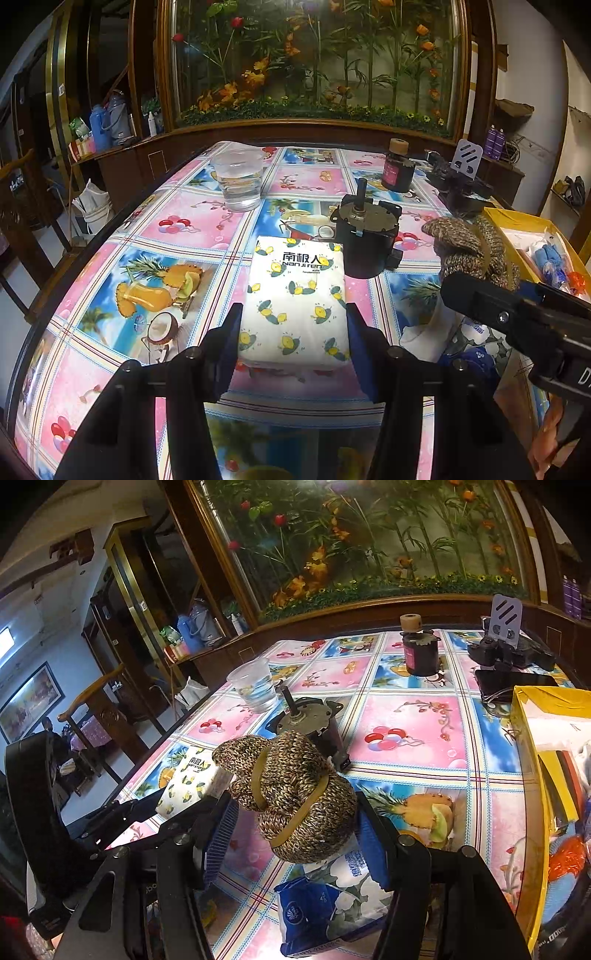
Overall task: Organize soft objects
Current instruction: 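Grasp the white printed tissue pack with the left gripper while the right gripper grasps the brown knitted hat, then lift the tissue pack and hat and carry them over the white box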
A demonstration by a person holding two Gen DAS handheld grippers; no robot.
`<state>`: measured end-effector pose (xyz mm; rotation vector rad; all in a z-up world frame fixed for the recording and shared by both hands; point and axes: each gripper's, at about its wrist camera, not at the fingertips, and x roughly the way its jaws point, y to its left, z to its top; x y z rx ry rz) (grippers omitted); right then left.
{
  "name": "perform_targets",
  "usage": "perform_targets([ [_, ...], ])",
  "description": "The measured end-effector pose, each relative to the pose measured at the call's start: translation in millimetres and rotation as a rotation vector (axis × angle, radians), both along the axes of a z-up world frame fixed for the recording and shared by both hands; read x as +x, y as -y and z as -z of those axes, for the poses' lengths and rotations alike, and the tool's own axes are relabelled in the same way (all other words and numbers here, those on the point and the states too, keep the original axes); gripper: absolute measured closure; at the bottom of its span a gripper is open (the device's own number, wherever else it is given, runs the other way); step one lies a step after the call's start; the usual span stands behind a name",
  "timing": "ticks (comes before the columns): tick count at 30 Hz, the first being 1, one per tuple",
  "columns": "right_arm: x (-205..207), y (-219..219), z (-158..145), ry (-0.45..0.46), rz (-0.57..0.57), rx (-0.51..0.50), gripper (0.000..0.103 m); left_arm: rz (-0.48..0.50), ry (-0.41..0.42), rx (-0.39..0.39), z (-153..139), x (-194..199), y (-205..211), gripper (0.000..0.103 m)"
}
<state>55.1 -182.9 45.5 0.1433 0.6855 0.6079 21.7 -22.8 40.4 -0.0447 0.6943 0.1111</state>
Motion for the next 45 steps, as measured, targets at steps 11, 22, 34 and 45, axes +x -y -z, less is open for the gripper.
perform_targets([
  [11,-1,4,-2,0.003,0.008,0.011,0.036,0.0,0.015,0.014,-4,0,3,0.051],
  [22,0,17,-10,0.014,0.04,0.048,0.036,0.001,0.044,0.043,-8,-4,9,0.051],
  [34,7,70,-24,0.027,0.192,0.122,0.036,0.111,0.112,0.005,-17,-12,47,0.051],
  [45,1,162,-48,0.092,0.448,0.189,0.037,0.299,0.155,-0.053,-26,-13,128,0.051],
])
